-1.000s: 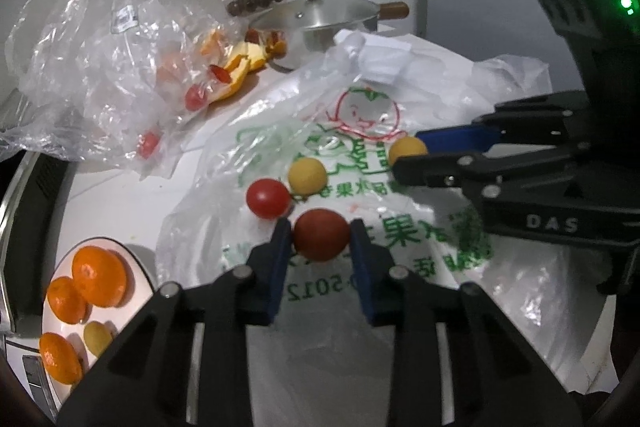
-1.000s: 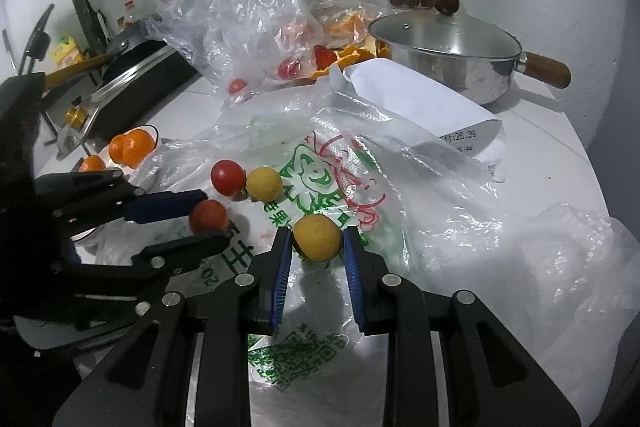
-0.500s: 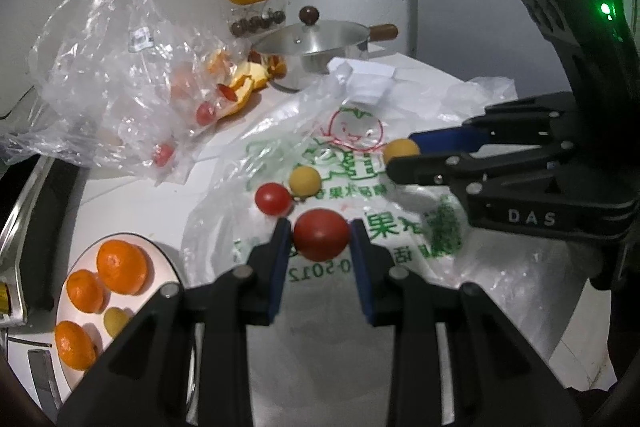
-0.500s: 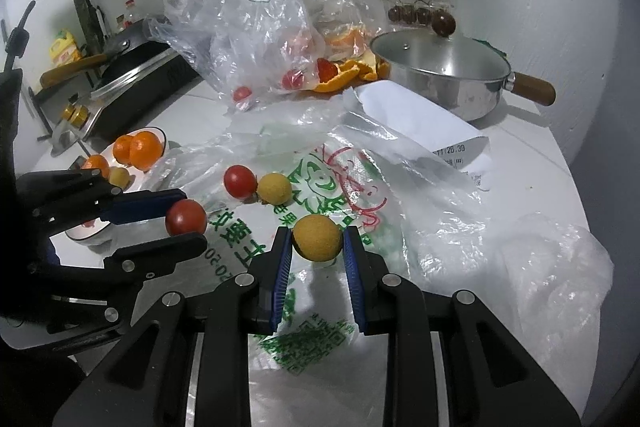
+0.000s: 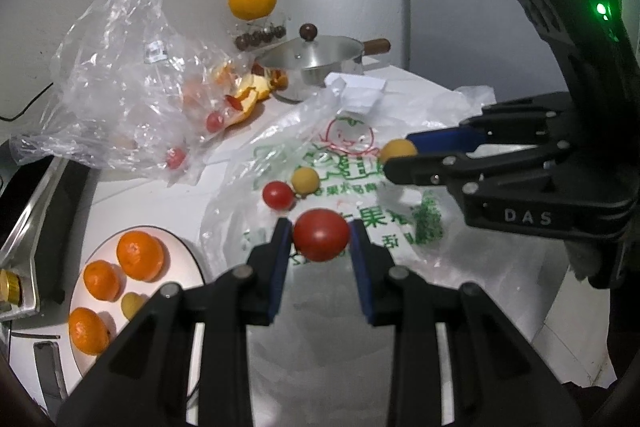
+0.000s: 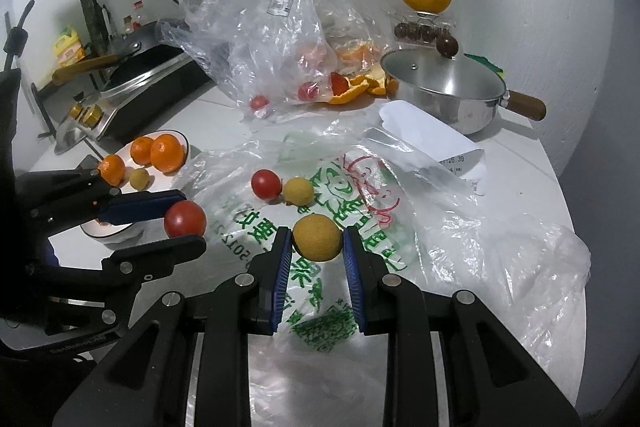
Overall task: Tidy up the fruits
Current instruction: 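Carry the plum and the tomato over the white plate with both grippers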
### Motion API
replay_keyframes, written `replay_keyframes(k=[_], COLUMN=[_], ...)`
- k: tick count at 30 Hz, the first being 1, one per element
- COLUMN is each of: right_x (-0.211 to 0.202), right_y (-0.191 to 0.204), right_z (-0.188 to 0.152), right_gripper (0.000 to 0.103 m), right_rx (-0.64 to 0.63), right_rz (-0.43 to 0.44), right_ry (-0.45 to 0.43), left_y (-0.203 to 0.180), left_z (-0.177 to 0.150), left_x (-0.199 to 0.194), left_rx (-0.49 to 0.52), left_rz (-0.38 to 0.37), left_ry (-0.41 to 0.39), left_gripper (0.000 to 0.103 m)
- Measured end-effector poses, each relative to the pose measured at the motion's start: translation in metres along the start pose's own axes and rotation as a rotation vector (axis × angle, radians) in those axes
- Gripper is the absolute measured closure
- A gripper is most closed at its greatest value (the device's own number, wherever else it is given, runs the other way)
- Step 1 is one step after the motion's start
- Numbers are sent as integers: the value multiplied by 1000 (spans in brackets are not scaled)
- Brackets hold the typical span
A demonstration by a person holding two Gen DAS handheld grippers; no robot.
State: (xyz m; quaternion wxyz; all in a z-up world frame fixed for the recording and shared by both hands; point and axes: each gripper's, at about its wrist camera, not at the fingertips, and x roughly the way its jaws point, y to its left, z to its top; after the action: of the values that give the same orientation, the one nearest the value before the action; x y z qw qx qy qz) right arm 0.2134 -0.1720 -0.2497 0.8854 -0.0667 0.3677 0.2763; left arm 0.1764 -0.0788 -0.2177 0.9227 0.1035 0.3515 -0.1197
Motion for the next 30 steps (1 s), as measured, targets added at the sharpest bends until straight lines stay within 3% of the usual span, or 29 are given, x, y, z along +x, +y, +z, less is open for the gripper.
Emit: replay_keyframes(k=[30], right_x=[-29], right_y=[57], right_z=[2], right_gripper=[75], right_rx=[-62], right_rz=[-24], right_ry=[-21], left_y=[20], left_z=[-31], left_x=[-56], left_rx=[-39], left_rz=[10], left_ry=[-50], left_gripper=[72])
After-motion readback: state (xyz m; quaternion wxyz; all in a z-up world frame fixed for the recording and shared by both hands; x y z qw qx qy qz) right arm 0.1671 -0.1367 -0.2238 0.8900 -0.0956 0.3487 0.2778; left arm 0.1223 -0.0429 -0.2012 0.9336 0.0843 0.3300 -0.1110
